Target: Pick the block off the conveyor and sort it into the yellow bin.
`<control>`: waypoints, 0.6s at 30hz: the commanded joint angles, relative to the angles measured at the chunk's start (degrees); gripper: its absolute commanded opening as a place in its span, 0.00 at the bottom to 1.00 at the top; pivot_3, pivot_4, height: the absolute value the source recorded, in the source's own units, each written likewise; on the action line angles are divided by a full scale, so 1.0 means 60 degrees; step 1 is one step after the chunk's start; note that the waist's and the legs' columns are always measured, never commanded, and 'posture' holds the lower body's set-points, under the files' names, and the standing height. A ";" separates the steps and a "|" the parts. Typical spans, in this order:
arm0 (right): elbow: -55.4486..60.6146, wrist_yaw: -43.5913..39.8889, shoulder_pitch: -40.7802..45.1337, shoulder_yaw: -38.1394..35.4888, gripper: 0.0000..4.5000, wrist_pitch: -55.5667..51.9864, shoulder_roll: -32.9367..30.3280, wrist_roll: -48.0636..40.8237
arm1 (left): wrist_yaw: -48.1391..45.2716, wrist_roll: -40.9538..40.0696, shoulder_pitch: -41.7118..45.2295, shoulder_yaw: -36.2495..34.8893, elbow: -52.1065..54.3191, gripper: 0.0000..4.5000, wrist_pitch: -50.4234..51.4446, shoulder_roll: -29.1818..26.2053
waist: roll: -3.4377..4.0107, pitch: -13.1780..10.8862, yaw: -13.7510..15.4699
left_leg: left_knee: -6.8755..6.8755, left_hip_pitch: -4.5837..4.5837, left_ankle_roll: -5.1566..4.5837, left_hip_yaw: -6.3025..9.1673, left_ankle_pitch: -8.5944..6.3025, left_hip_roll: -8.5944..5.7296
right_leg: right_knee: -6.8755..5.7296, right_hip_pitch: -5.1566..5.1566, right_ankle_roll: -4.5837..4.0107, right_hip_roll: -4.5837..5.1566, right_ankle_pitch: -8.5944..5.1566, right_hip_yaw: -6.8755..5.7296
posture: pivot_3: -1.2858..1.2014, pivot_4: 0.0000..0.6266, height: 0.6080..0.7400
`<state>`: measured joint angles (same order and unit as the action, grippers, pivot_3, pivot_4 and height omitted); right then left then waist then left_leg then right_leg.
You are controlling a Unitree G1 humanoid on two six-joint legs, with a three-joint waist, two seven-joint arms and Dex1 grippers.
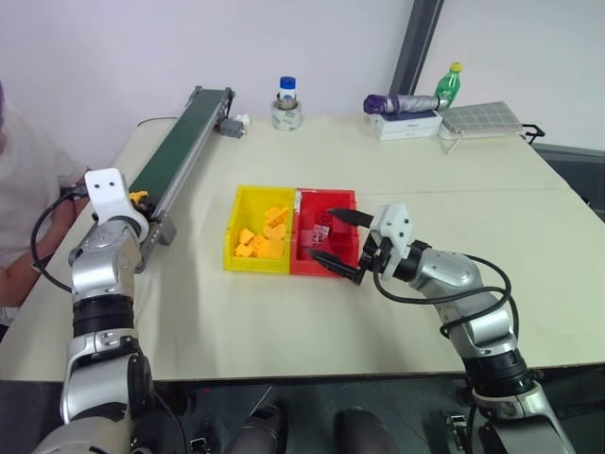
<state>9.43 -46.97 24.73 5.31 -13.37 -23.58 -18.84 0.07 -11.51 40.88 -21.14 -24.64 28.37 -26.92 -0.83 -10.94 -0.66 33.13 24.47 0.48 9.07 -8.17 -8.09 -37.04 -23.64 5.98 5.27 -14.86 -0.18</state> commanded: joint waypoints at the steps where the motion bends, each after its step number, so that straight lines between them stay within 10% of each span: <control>1: 0.0214 0.0041 0.0082 -0.0142 1.00 0.0257 -0.0041 0.0015 | -0.0084 0.0072 0.0045 0.0049 0.0642 0.29 -0.0270 -0.0161 | 0.0000 0.0000 -0.0001 | 0.0001 0.0000 0.0000 0.0000 0.0000 0.0000 | -0.0001 0.0000 0.0000 0.0000 0.0000 0.0000 | 0.52 0.24 1.00; 18: 0.0053 0.0133 0.0153 -0.0097 1.00 0.0428 0.0004 0.0188 | -0.3671 -0.1292 -0.0182 0.2746 0.3469 0.29 0.0331 0.1431 | -0.0001 0.0000 -0.0057 | 0.0008 -0.0001 -0.0002 -0.0003 0.0001 -0.0001 | -0.0003 0.0002 -0.0002 0.0000 0.0001 0.0003 | 0.52 0.24 1.00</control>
<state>8.66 -46.50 24.80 5.30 -11.87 -23.58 -17.74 -22.37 -20.18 38.60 -4.93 -5.42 30.67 -18.03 -0.83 -10.94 -1.00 33.17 24.47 0.46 9.05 -8.16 -8.10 -37.06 -23.63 5.97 5.27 -14.86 -0.15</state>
